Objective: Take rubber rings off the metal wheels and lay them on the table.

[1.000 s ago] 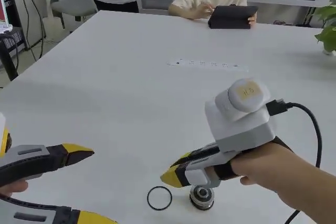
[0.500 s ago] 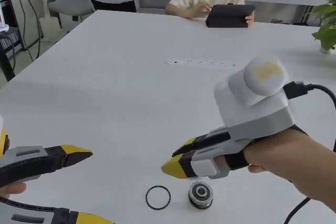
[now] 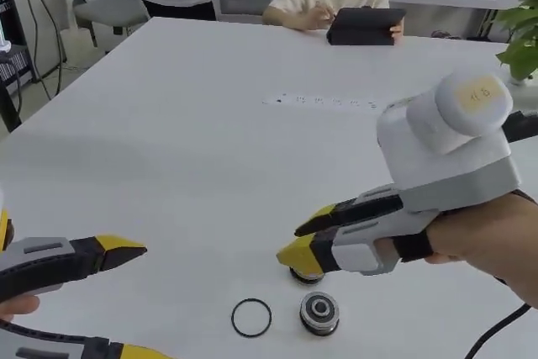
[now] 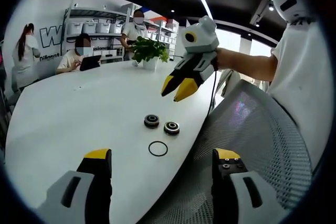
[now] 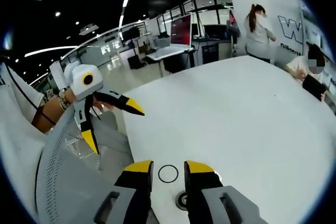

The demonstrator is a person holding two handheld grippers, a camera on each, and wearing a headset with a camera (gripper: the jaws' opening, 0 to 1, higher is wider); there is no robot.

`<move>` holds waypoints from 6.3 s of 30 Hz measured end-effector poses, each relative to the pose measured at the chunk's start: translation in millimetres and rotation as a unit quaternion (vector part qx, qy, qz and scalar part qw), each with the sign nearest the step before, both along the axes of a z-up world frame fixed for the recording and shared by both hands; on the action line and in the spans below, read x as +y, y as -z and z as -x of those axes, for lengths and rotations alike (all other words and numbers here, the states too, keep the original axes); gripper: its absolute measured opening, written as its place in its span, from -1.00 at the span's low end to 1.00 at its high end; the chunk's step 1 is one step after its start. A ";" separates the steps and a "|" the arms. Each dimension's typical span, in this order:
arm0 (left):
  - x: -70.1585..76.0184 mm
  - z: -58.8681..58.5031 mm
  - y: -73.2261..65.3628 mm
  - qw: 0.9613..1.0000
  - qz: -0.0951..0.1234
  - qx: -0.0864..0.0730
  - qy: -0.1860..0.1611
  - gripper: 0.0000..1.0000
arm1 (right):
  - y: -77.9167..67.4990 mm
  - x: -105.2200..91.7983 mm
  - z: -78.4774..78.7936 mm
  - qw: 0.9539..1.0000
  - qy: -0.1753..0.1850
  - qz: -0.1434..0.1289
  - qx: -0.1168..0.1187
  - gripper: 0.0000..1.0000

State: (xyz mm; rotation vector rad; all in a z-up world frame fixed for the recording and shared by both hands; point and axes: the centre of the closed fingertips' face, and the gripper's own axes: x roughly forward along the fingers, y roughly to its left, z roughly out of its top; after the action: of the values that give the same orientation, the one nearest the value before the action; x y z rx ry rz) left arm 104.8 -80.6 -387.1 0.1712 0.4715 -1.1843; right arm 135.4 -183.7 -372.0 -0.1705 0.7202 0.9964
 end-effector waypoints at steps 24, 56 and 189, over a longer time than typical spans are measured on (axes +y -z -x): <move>-1.0 3.1 2.9 1.000 -0.015 0.000 0.010 0.52 | 30.0 -48.9 11.6 0.999 0.016 -0.017 0.025 -0.39; -43.7 -11.1 -57.2 0.988 -0.037 -0.107 0.104 0.49 | 67.3 -63.4 20.4 0.996 0.047 -0.032 0.064 -0.35; -153.5 -20.2 76.3 0.985 -0.060 -0.041 0.157 -0.85 | 114.3 -55.0 23.2 0.998 -0.031 0.060 0.002 -0.82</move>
State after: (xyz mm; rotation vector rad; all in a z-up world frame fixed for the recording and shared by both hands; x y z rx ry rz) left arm 125.0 -234.1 -463.4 0.4093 0.4546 -1.4518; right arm 112.2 -238.8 -486.3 -0.2966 0.7825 1.0137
